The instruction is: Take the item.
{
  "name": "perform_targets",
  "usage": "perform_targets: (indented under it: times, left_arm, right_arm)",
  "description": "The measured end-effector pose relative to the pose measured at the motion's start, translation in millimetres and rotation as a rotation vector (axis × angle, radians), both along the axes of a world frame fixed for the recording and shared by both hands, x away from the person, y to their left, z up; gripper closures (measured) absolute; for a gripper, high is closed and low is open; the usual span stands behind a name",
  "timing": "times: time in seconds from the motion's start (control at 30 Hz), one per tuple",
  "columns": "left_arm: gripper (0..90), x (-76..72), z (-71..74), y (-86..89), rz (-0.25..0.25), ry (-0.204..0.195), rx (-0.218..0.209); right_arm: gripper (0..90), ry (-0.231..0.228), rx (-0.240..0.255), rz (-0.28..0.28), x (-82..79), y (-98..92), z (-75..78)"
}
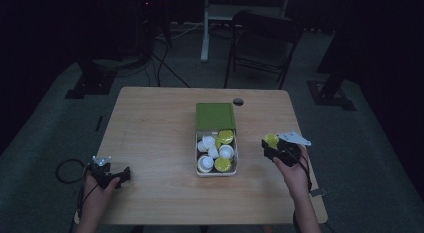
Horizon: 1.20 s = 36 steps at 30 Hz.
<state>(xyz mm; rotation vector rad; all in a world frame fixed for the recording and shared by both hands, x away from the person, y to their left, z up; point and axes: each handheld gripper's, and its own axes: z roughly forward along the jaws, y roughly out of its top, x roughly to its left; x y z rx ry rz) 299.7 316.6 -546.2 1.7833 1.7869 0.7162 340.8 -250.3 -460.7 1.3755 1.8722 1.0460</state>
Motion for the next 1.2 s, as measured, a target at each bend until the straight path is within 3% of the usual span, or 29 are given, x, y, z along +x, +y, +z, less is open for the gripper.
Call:
perform_targets:
  times: [0.7,1.2]
  left_arm:
    - [0.2,0.0,0.0,0.0,0.0,0.0,0.0]
    - [0.2,0.0,0.0,-0.2,0.002,-0.001,-0.001]
  right_arm:
    - [38.3,0.054,-0.046,-0.109,-2.4,-27.3,-38.4]
    - [38.3,0.091,-0.06,-0.158,-9.6,-47.0,-56.8]
